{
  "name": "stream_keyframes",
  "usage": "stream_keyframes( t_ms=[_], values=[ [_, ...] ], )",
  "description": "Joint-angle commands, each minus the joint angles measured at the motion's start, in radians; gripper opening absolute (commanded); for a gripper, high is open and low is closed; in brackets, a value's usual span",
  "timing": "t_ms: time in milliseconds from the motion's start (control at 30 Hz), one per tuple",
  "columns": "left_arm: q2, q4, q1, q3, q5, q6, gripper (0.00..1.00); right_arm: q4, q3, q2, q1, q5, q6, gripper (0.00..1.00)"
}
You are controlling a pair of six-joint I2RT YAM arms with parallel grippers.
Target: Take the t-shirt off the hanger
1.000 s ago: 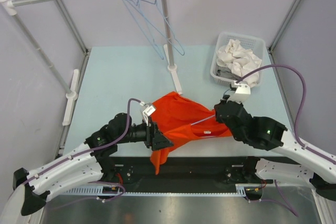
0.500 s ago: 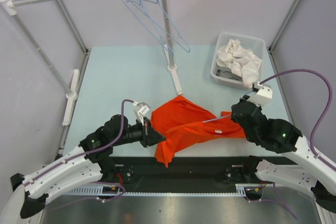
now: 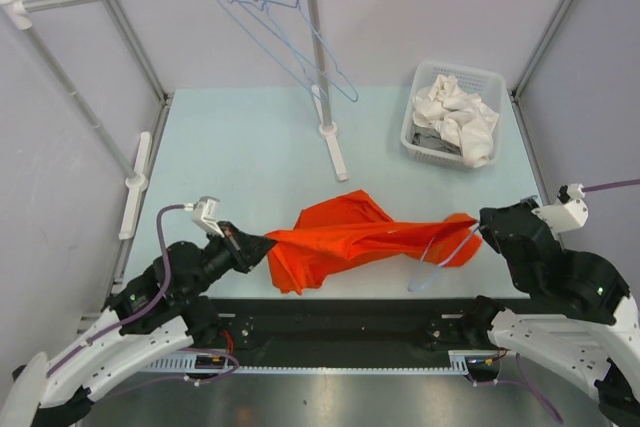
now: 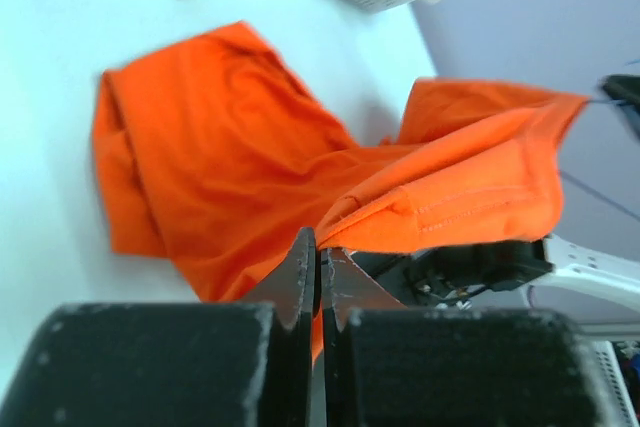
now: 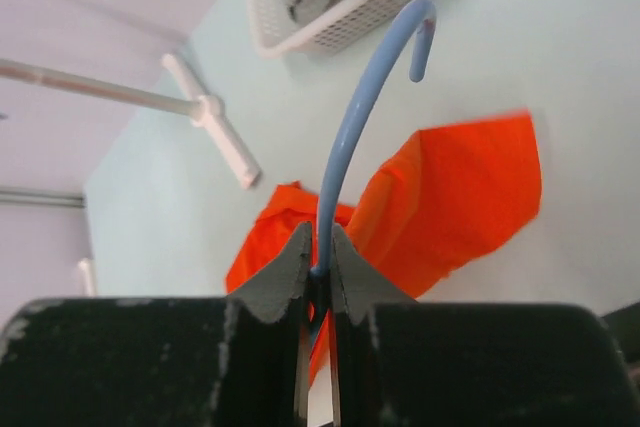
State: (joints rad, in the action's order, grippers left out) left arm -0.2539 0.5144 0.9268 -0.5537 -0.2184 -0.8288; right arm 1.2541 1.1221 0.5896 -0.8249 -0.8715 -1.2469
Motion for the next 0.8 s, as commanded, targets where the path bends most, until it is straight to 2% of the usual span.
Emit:
stream_keyframes(
  t_ms=[0,33,67,100,167,200,267,300,367,400,467,500,600,733,767],
  values=[
    [-0.079,-0.041,-0.002,0.020,-0.032,-0.018,0.00,-0.255,-0.044,-0.045,0.010,0.051,0.161,0.00],
    [-0.111,-0.071,-0.002,0.005,-0.013,-0.004,0.00,-0.327,-0.059,-0.042,0.010,0.105,0.212,0.00],
    [-0.177,-0.091,-0.002,-0.008,0.002,0.005,0.00,-0.484,-0.074,-0.022,0.012,0.170,0.262,0.00],
    [-0.221,-0.146,-0.002,-0.023,0.048,0.035,0.00,-0.566,-0.097,-0.005,0.012,0.321,0.353,0.00],
    [-0.304,-0.210,-0.002,-0.083,0.103,0.103,0.00,-0.719,-0.097,0.054,0.012,0.473,0.398,0.00],
    [-0.403,-0.215,-0.002,-0.112,0.152,0.129,0.00,-0.752,-0.075,0.118,0.009,0.600,0.408,0.00],
    [-0.488,-0.189,-0.003,-0.216,0.181,0.205,0.01,-0.841,-0.053,0.179,-0.005,0.718,0.452,0.00],
    [-0.542,-0.182,-0.003,-0.247,0.189,0.232,0.04,-0.854,-0.026,0.215,-0.016,0.773,0.464,0.00],
    [-0.573,-0.136,-0.003,-0.316,0.194,0.287,0.09,-0.825,0.004,0.226,-0.072,0.740,0.483,0.00],
    [-0.577,-0.119,-0.003,-0.333,0.180,0.296,0.18,-0.797,0.016,0.217,-0.095,0.647,0.486,0.00],
    [-0.550,-0.093,-0.003,-0.347,0.153,0.315,0.42,-0.719,0.039,0.204,-0.131,0.562,0.503,0.00],
    [-0.527,-0.088,-0.003,-0.344,0.145,0.318,0.61,-0.696,0.042,0.193,-0.134,0.498,0.510,0.00],
    [-0.438,-0.062,-0.003,-0.331,0.136,0.298,0.80,-0.624,0.035,0.161,-0.135,0.415,0.530,0.00],
    [-0.377,-0.074,-0.003,-0.337,0.285,0.248,0.86,-0.576,0.024,0.154,-0.135,0.347,0.552,0.00],
    [-0.383,-0.118,-0.003,-0.338,0.409,0.220,0.86,-0.568,0.019,0.160,-0.137,0.326,0.557,0.00]
  ],
)
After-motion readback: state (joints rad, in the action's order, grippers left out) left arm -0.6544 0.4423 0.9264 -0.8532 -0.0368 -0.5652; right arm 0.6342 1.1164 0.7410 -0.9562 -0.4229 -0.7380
